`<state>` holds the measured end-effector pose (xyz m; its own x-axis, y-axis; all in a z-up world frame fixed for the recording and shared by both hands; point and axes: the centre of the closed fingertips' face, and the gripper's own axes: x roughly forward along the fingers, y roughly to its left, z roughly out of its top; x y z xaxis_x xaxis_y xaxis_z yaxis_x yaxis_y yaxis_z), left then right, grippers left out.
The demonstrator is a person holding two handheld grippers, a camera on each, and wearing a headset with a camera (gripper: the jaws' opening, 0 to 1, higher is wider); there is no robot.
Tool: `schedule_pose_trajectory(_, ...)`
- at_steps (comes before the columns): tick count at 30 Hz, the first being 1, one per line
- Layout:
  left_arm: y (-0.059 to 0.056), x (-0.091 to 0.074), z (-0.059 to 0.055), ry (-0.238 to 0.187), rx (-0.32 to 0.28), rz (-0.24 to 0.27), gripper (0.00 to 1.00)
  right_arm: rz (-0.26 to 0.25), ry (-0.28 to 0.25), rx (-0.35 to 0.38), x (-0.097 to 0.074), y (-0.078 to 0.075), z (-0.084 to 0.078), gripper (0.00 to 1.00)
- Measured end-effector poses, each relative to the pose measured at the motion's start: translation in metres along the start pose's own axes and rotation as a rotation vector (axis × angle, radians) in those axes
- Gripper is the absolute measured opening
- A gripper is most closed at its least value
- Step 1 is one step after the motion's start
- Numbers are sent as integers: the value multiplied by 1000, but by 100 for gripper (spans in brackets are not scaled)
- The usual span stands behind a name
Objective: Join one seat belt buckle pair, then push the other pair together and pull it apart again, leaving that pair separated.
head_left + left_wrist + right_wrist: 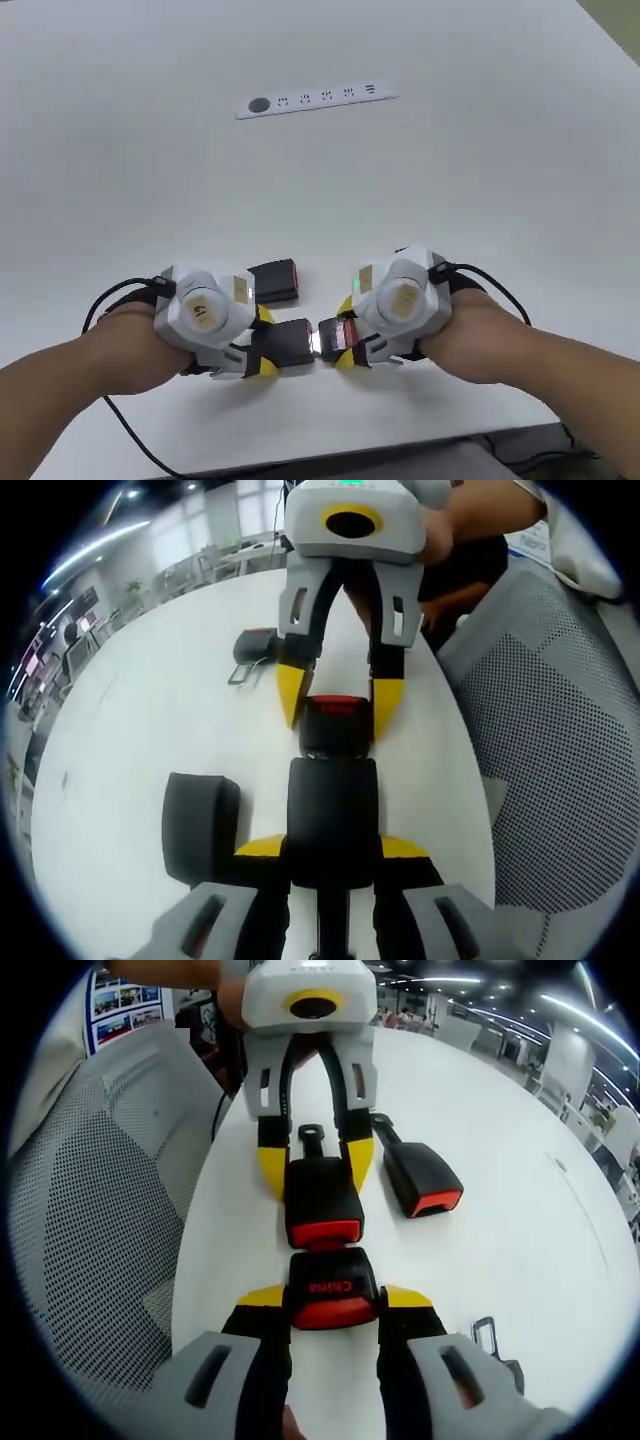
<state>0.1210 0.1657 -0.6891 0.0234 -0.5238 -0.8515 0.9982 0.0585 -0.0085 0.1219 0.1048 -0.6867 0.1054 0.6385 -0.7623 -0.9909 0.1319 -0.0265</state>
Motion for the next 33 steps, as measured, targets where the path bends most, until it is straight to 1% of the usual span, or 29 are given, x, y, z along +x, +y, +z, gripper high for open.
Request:
schedule_pose_trajectory(1, 0, 0, 0, 0, 2, -2, 31, 5, 6, -4, 0, 1, 0, 31)
schedule_pose_trajectory(5, 1, 1, -2, 10, 13, -11, 31, 15, 2, -3, 2, -1, -1, 31)
schedule_pose_trajectory(8, 2, 1, -3, 13, 14, -11, 31, 14, -5, 3, 4, -2, -2, 31)
schedule_pose_trajectory(16, 2, 1, -3, 31, 24, -16, 32, 6, -3, -1, 5, -2, -2, 32)
schedule_pose_trajectory(23, 3, 2, -3, 33, 27, -15, 32, 10, 20, -4, 4, 0, -3, 32)
schedule_pose_trajectory(30, 3, 2, -3, 36, 31, -16, 32, 7, 27, -2, 5, -1, -3, 32)
schedule_pose_trajectory(33, 3, 2, -3, 44, 33, -18, 32, 7, 27, -1, 4, -1, -3, 32)
